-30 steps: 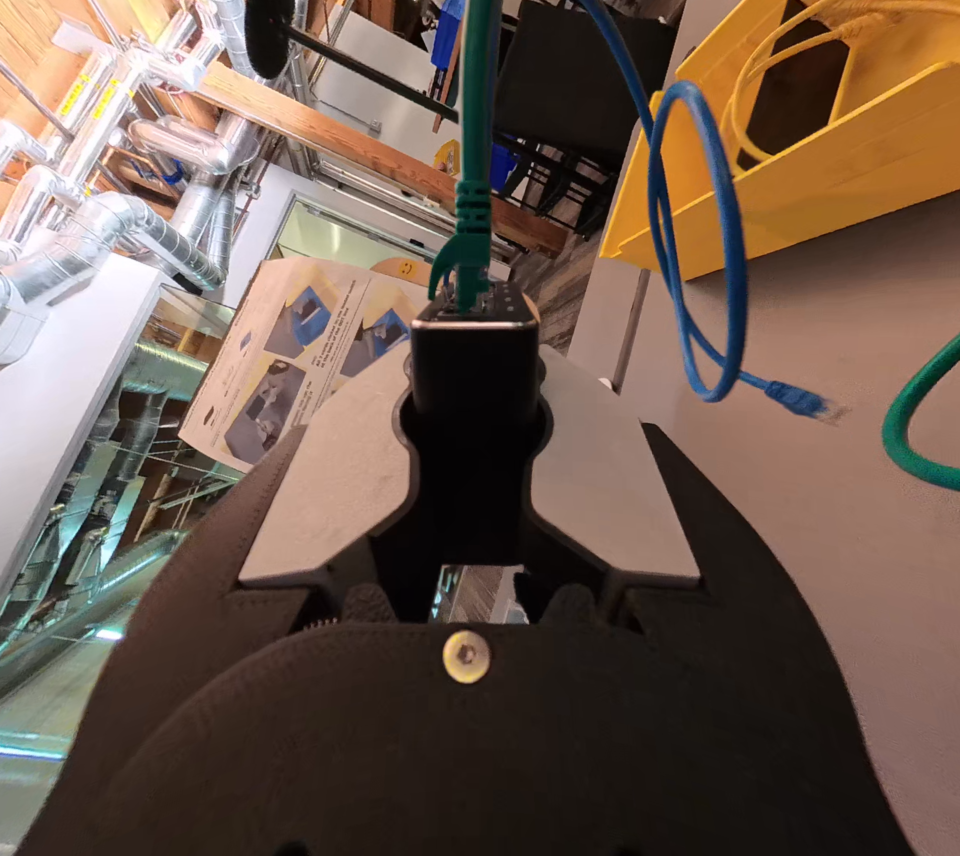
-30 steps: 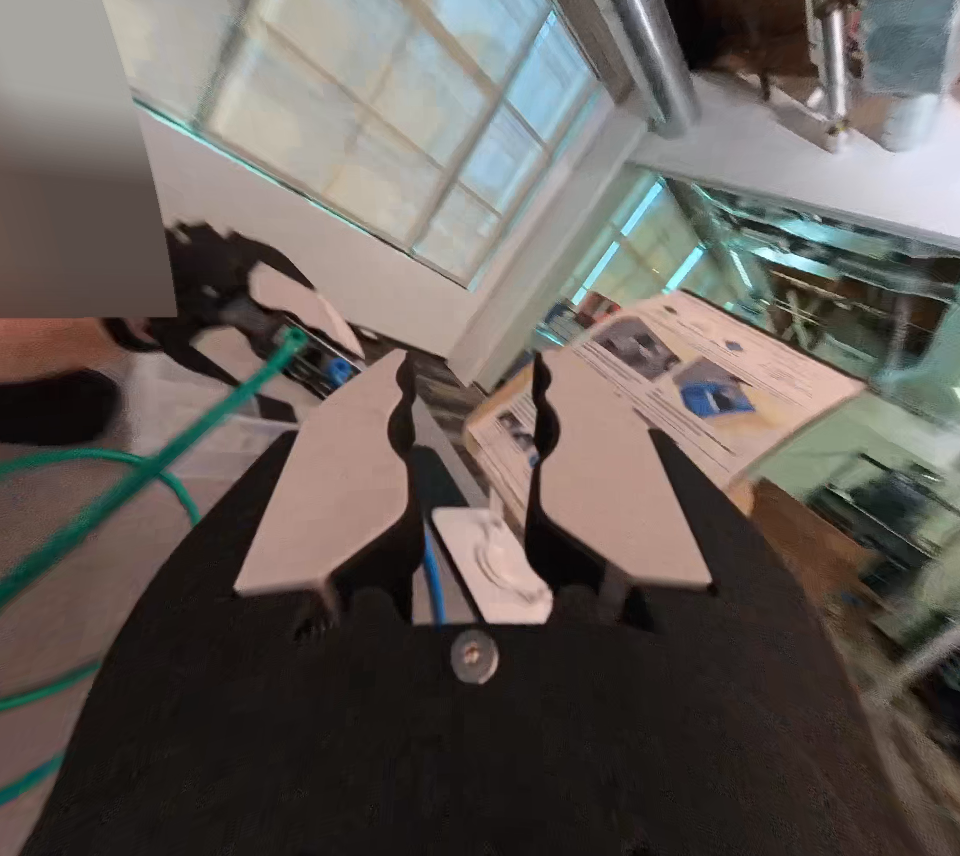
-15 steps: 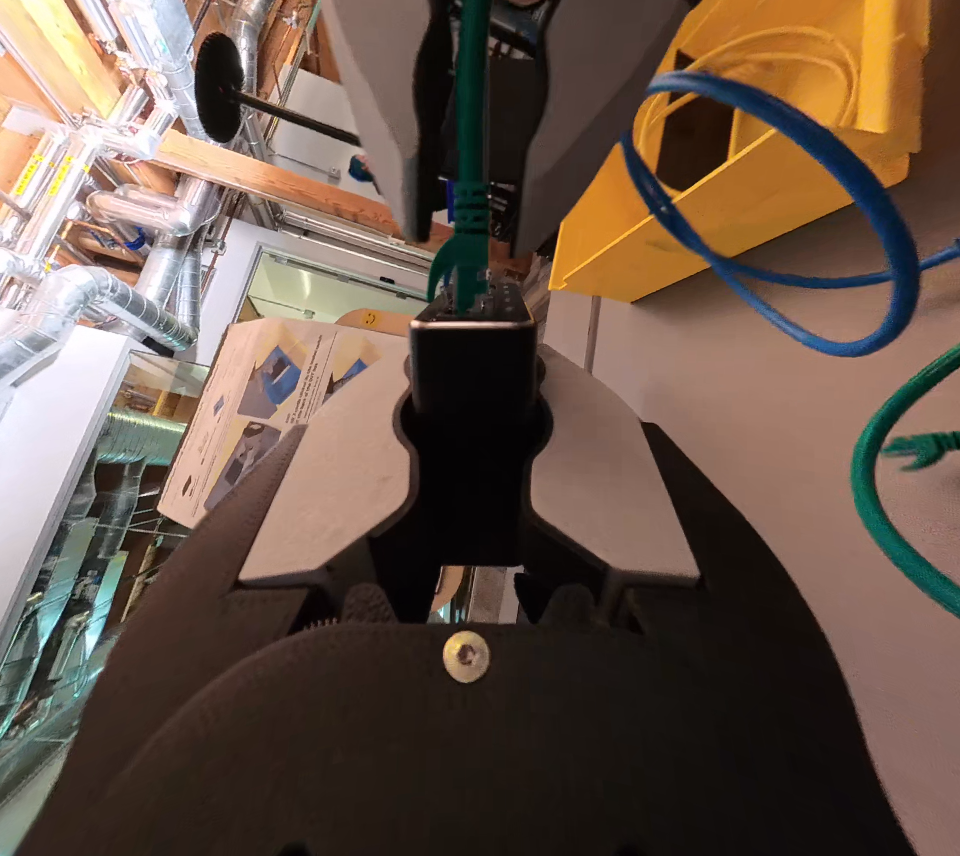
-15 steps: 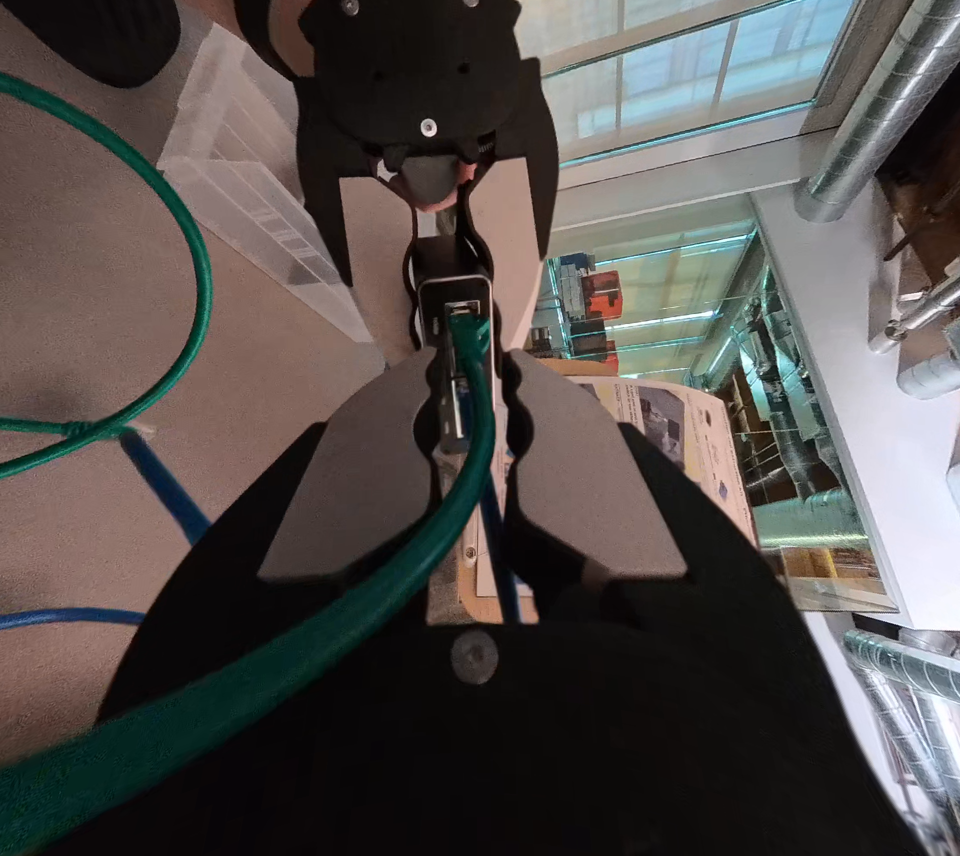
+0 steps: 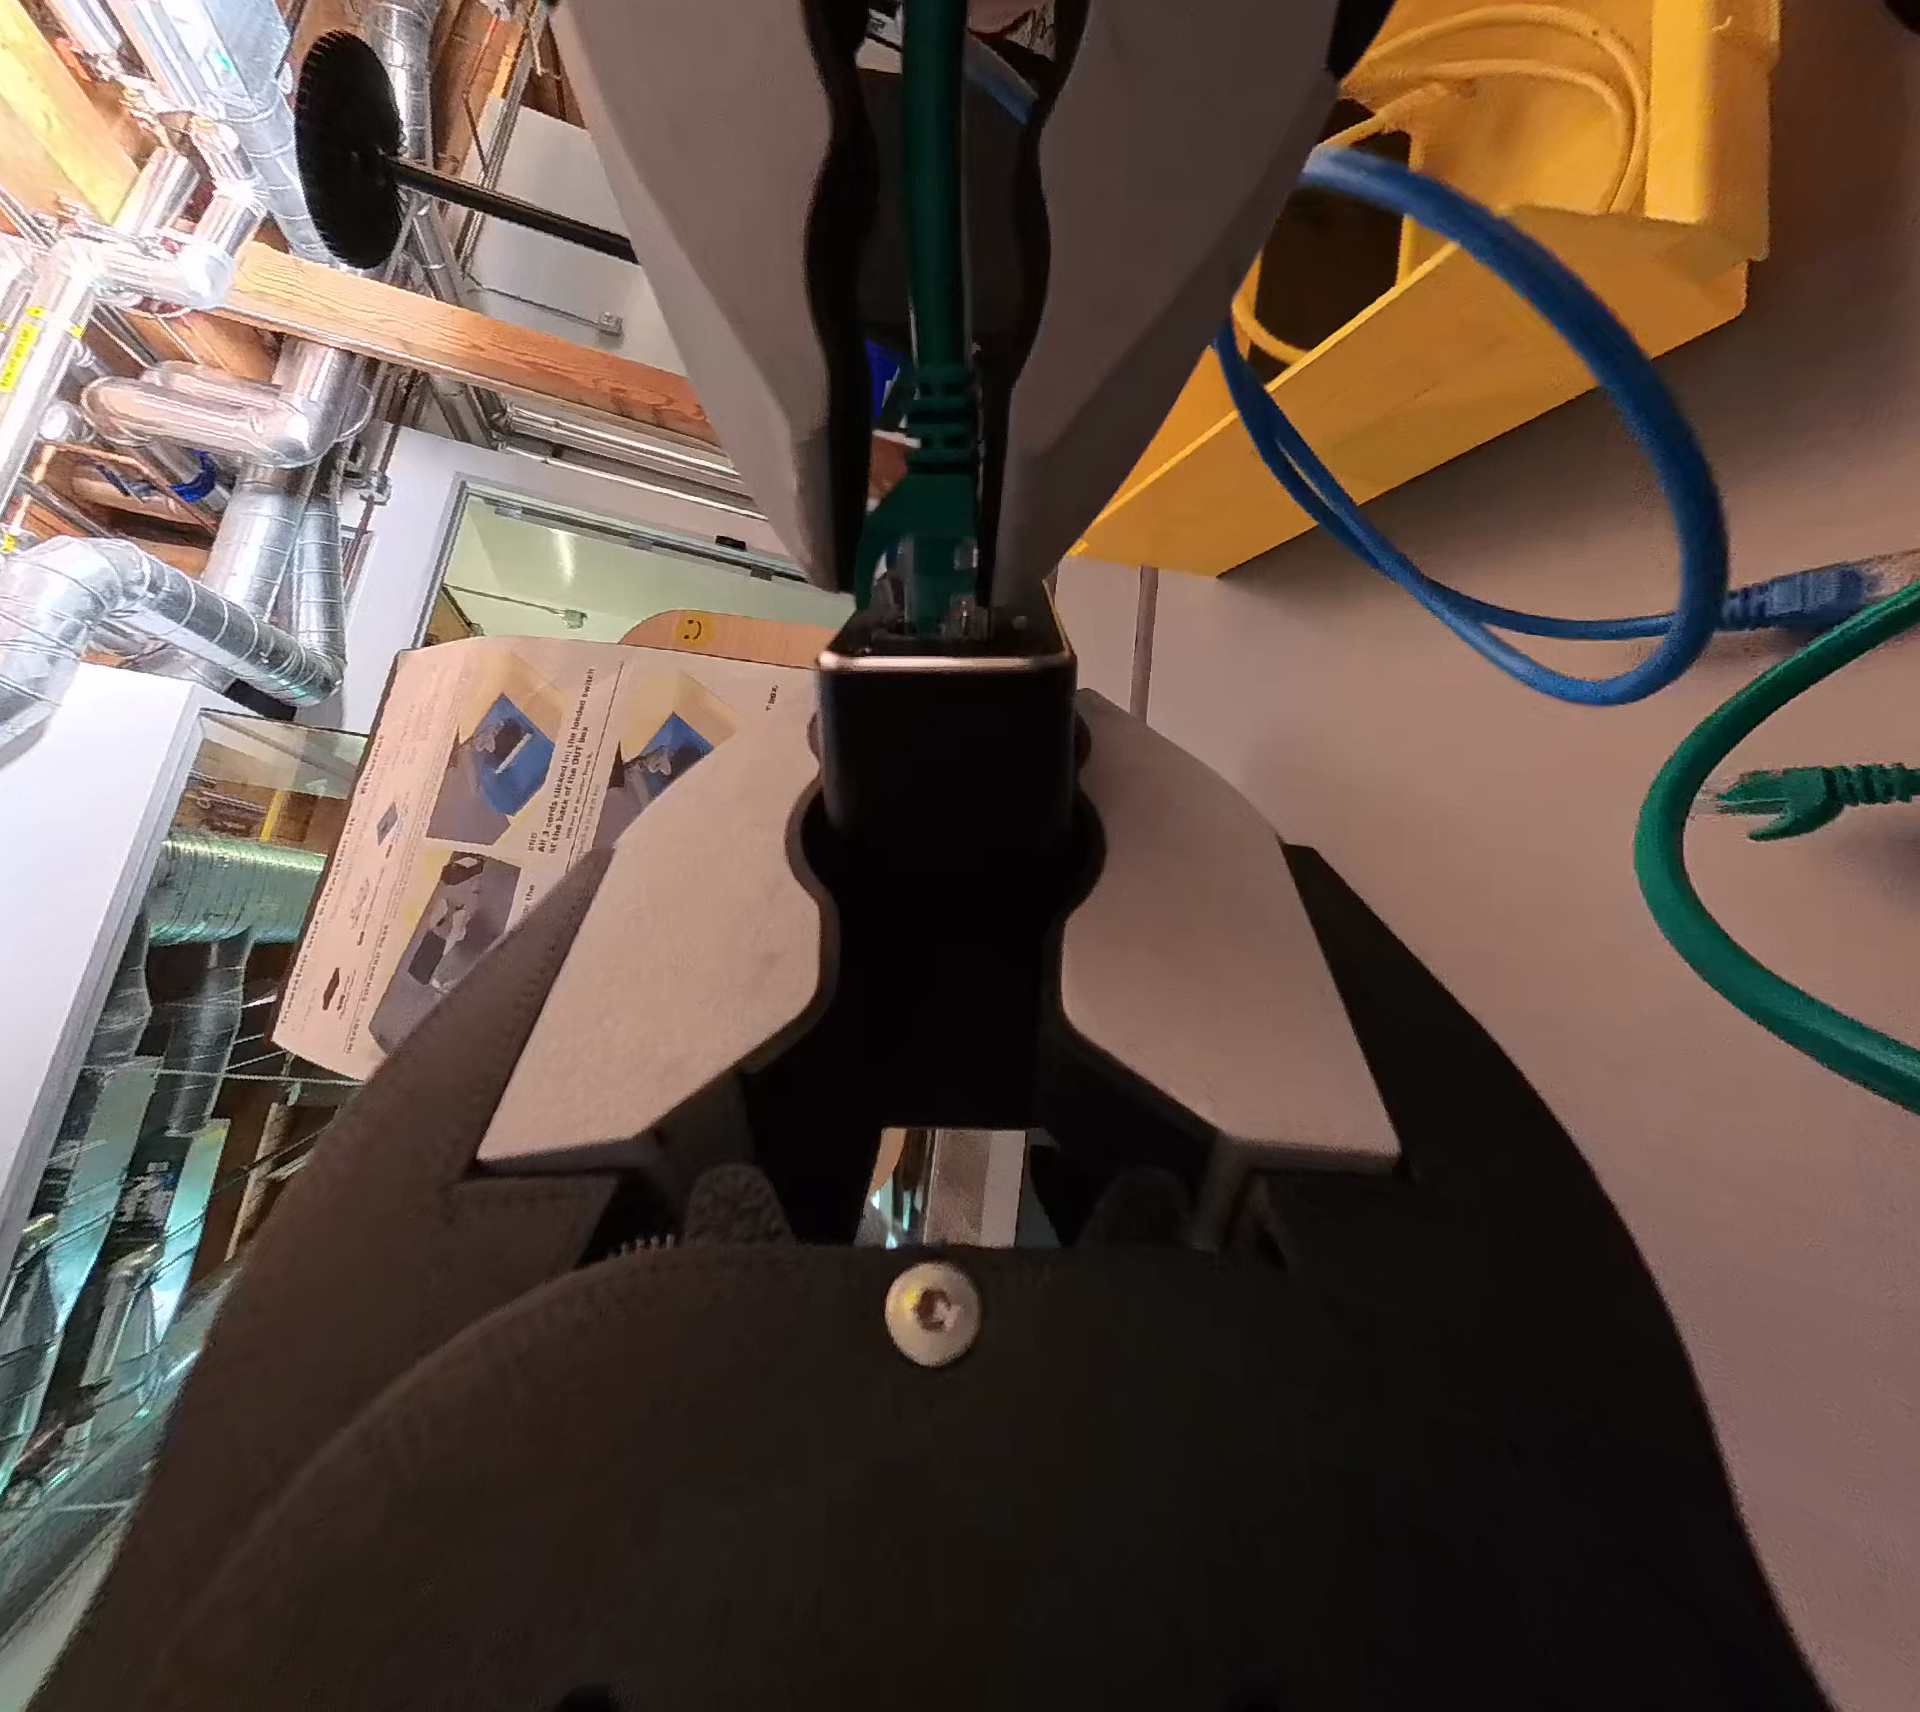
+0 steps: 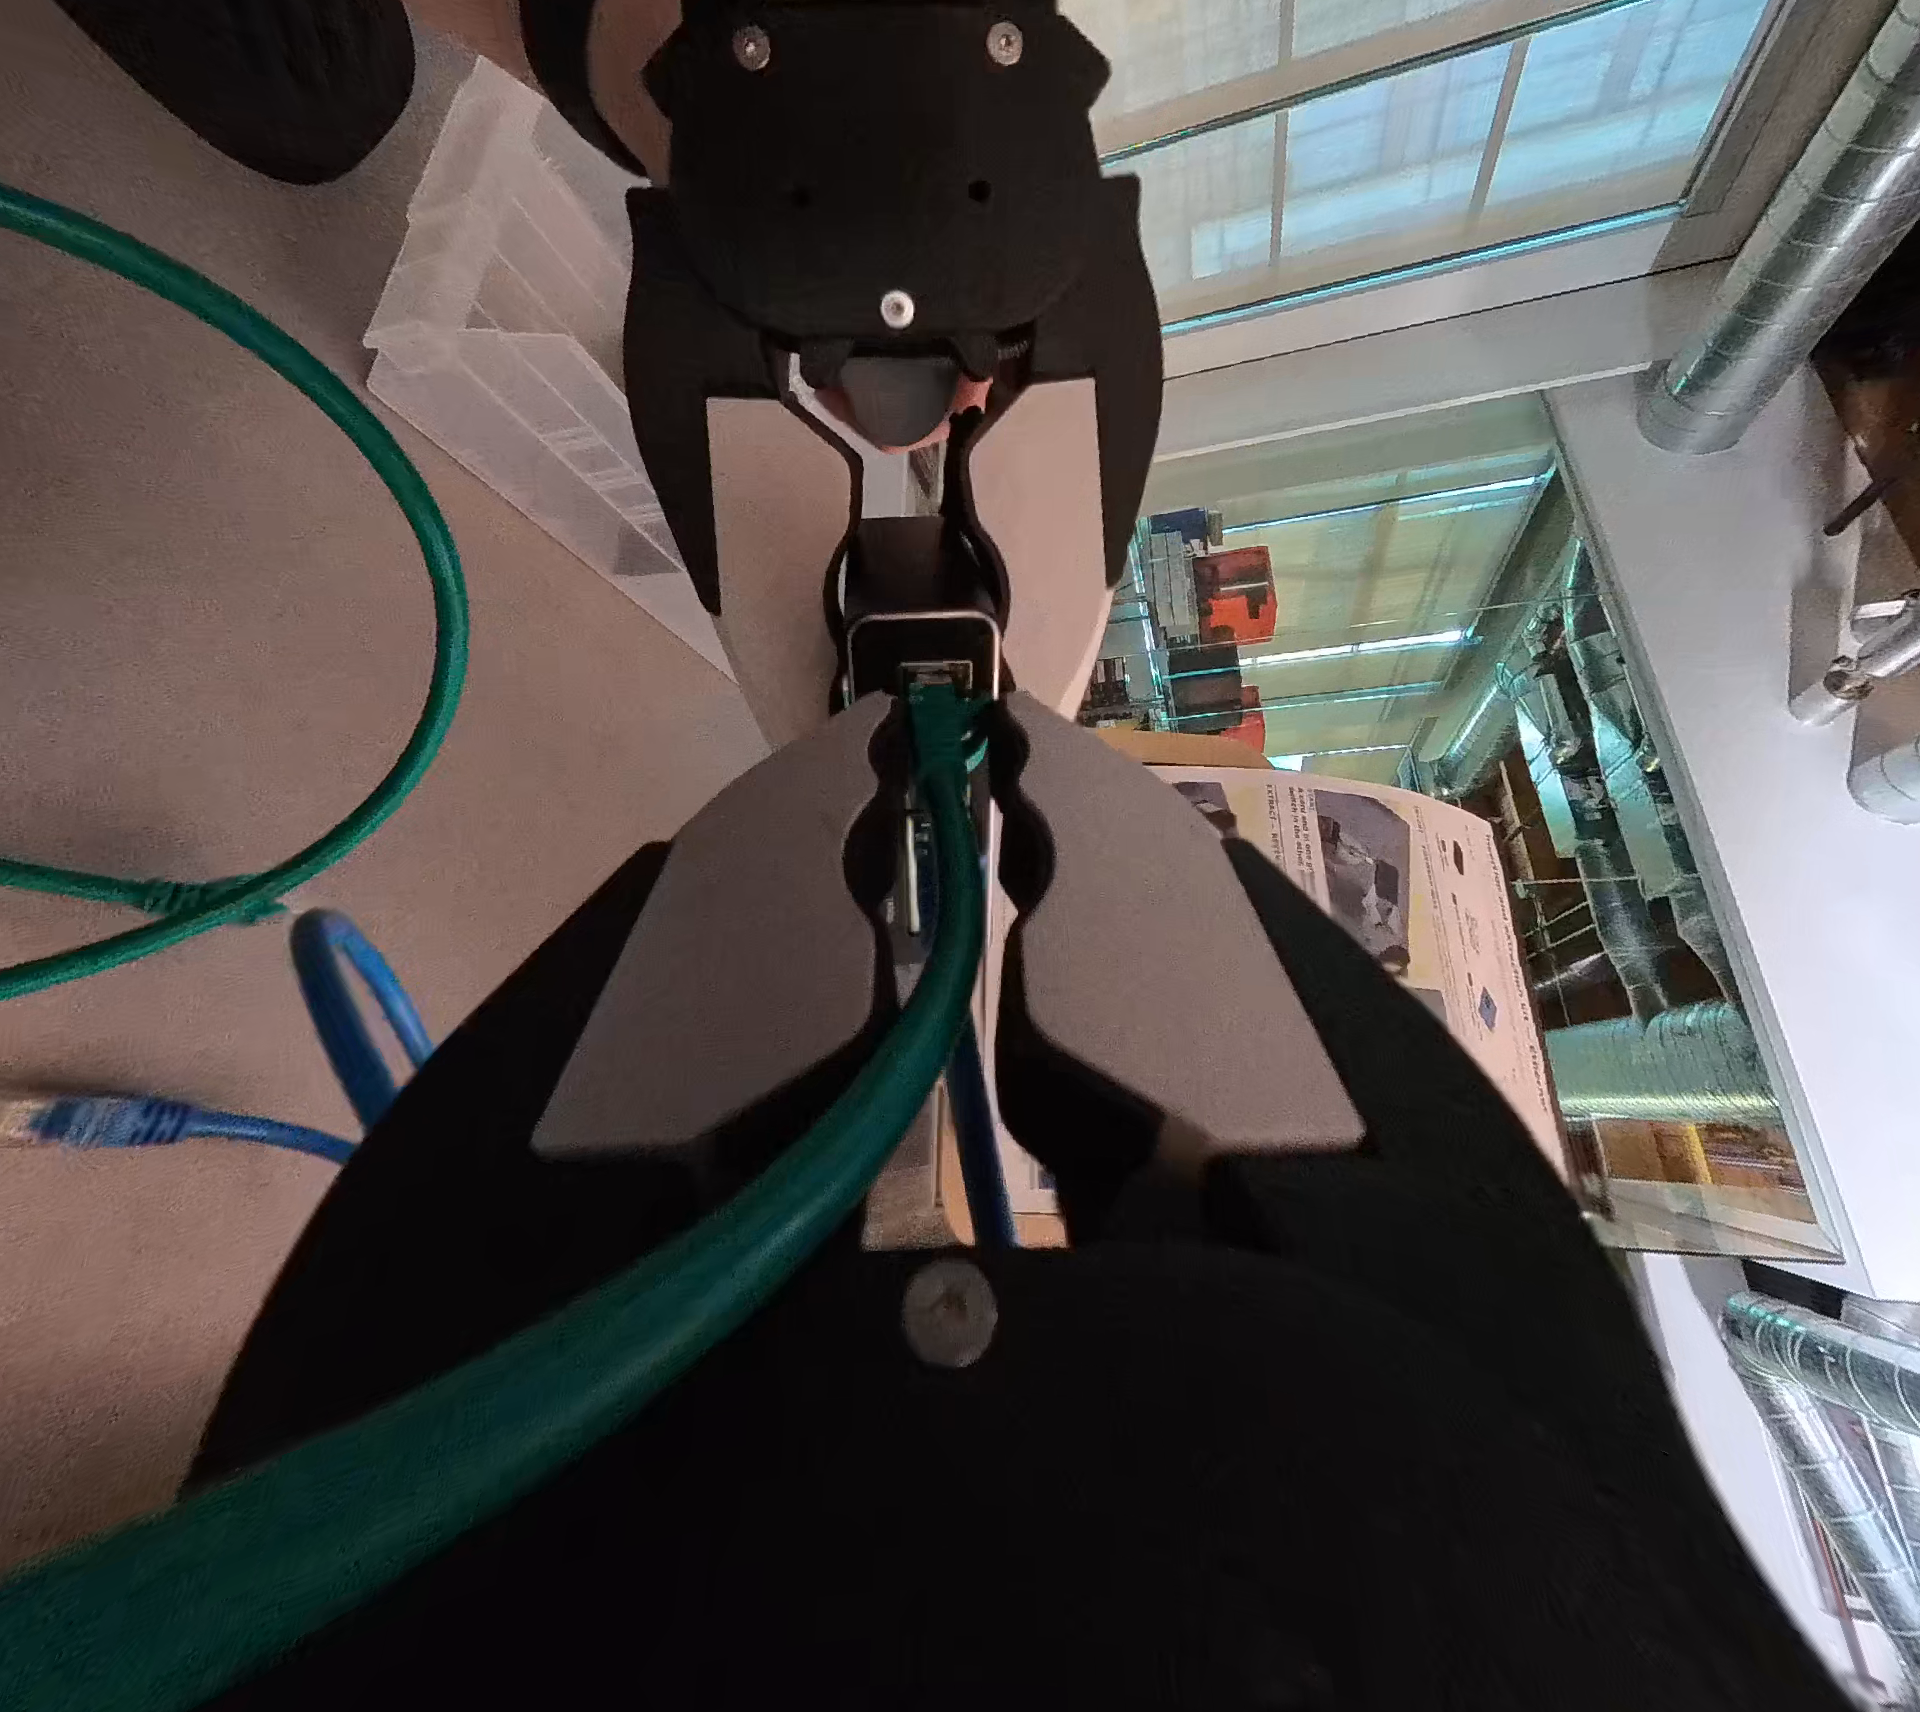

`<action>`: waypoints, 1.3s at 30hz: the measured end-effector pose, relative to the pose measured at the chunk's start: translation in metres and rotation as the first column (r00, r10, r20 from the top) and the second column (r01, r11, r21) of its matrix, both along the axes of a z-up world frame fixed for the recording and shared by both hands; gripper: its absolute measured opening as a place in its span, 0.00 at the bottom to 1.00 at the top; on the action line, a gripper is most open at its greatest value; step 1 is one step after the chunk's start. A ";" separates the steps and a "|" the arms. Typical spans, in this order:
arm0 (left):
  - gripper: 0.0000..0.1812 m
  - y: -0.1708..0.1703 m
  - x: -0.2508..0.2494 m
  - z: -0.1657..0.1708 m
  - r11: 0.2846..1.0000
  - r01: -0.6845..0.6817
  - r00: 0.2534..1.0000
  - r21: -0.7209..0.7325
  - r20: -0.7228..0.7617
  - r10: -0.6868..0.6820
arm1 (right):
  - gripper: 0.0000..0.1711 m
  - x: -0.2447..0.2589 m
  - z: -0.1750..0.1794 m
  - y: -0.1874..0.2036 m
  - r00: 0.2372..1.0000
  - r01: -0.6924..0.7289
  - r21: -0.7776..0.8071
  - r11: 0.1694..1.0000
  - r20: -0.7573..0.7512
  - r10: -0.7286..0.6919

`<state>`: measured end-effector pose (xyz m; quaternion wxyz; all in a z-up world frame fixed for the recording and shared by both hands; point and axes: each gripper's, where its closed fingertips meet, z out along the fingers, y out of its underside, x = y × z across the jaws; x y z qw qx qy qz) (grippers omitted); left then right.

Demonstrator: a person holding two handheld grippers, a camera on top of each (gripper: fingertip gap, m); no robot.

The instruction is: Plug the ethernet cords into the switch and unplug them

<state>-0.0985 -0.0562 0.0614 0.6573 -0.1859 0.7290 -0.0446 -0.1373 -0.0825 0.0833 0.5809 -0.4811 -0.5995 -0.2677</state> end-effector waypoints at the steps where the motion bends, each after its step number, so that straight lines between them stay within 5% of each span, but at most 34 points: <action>1: 0.20 0.001 0.000 -0.001 1.000 -0.006 1.000 0.004 -0.007 0.006 | 0.09 -0.001 0.000 0.001 1.000 0.000 -0.001 1.000 -0.003 0.000; 14: 0.21 0.015 0.008 -0.033 0.998 -0.049 0.986 0.043 -0.159 0.055 | 0.10 0.007 -0.036 0.006 0.990 0.142 -0.224 0.964 0.051 -0.134; 21: 0.21 0.015 0.015 -0.049 0.997 -0.014 0.979 -0.071 -0.205 -0.001 | 0.09 0.016 -0.046 0.008 0.988 0.150 -0.327 0.933 0.020 -0.152; 39: 0.22 0.004 0.018 -0.055 0.983 0.023 0.971 -0.180 -0.231 -0.065 | 0.09 0.023 -0.046 0.000 0.986 0.156 -0.381 0.911 0.006 -0.166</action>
